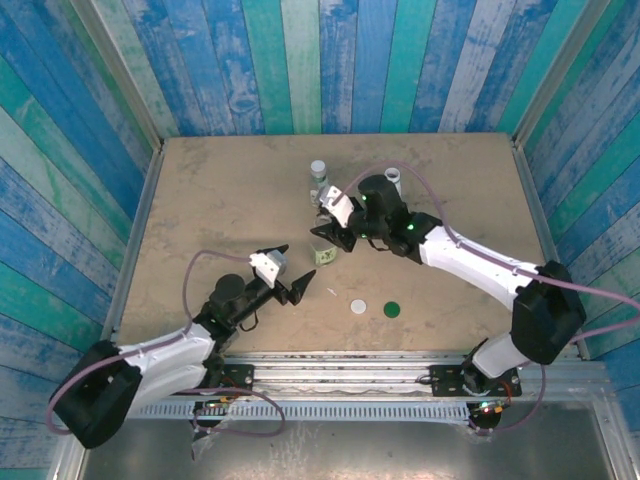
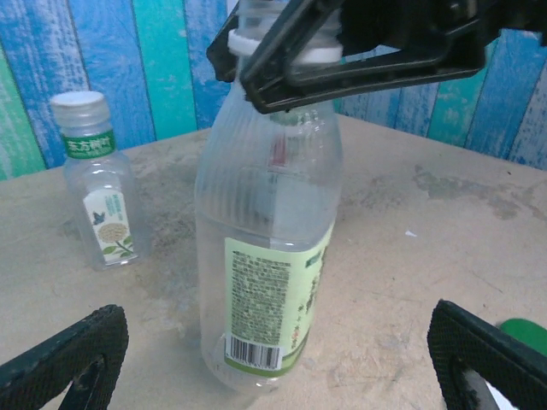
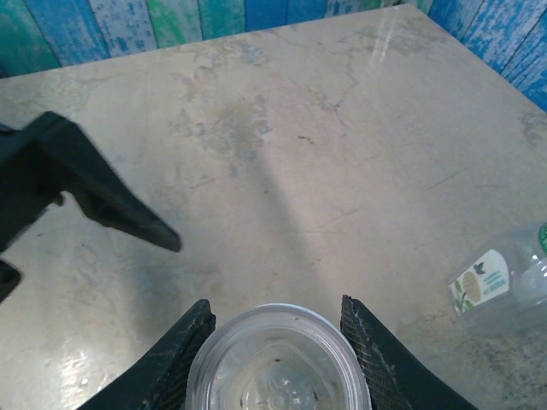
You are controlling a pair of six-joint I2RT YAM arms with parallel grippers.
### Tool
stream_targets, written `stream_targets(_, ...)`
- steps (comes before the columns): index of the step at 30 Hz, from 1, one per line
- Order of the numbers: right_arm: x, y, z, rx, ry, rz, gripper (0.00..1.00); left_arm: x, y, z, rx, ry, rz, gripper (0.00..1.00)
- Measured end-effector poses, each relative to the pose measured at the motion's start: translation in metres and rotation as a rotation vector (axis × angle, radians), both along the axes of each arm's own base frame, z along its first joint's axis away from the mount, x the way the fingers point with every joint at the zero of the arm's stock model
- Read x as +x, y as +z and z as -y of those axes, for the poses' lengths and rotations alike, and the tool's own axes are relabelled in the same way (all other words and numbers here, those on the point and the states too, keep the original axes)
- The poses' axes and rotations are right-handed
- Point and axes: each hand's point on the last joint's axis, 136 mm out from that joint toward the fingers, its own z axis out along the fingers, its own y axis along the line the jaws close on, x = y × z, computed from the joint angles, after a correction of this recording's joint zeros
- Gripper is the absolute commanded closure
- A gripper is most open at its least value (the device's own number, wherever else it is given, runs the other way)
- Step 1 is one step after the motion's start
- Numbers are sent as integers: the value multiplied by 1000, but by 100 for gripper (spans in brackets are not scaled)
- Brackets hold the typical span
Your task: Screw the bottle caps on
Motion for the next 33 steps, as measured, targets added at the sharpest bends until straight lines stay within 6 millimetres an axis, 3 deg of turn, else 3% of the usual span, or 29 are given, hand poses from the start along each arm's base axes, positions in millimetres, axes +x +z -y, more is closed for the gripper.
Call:
stream_targets(8,-19,-16,10,9,18,-52,65,6,2,33,1,-132,28,1)
stream_targets(15,-21,-10,8,34,24,-51,65,17,19,55,-31,-201,75,18)
stream_targets(22,-22,-12,9,32,21,-68,65,20,7,59,-21,-215,62,30)
stream_targets(29,-22,-12,9,39,15,-83,65,21,6,60,-27,-216,68,27)
stream_targets(33,-22,-11,8,45,14,-86,65,24,5,62,-25,-217,66,31)
